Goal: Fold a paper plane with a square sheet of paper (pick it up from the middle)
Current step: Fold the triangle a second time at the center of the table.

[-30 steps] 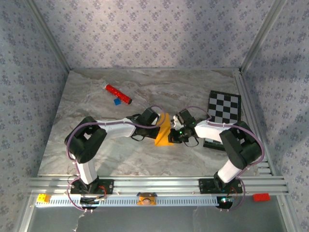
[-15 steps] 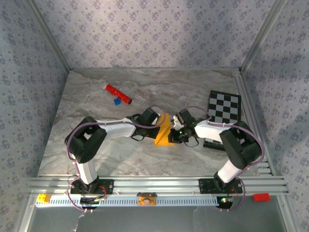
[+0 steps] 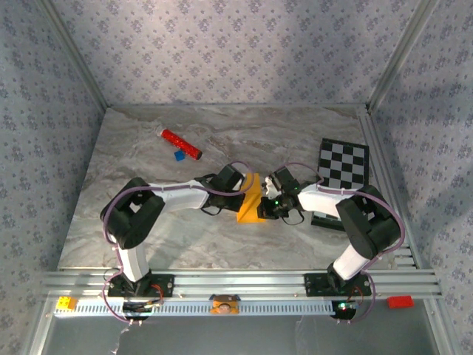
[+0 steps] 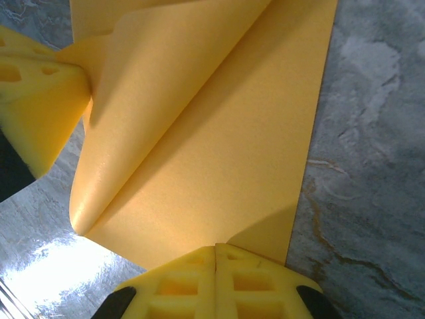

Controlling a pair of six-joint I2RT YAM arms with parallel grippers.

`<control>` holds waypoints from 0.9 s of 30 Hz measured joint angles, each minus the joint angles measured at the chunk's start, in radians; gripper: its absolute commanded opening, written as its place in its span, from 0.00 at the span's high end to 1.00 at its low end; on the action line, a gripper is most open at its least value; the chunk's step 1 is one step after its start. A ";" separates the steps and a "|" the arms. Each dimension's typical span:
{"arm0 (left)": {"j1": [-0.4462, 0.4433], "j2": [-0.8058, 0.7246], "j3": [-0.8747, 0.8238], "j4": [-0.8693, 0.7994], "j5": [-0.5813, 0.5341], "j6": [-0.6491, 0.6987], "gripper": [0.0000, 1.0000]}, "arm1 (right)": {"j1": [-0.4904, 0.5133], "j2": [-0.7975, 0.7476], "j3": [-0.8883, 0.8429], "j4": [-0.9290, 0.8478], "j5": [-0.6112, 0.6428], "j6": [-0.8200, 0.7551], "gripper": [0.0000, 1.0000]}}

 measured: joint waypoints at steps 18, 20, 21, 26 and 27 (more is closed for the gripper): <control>0.000 0.001 0.003 -0.004 -0.018 0.000 0.97 | -0.002 0.004 0.000 0.002 -0.009 0.000 0.94; 0.000 0.002 0.003 -0.005 -0.018 0.000 0.97 | -0.003 0.004 0.000 0.002 -0.011 0.000 0.94; 0.000 0.003 0.003 -0.004 -0.017 0.001 0.97 | -0.003 0.004 0.000 0.002 -0.011 0.000 0.94; 0.000 0.012 0.005 -0.002 -0.013 0.005 0.97 | -0.003 0.004 0.000 0.002 -0.011 0.000 0.94; 0.000 0.012 0.005 -0.002 -0.013 0.005 0.97 | -0.003 0.004 0.000 0.002 -0.011 0.000 0.93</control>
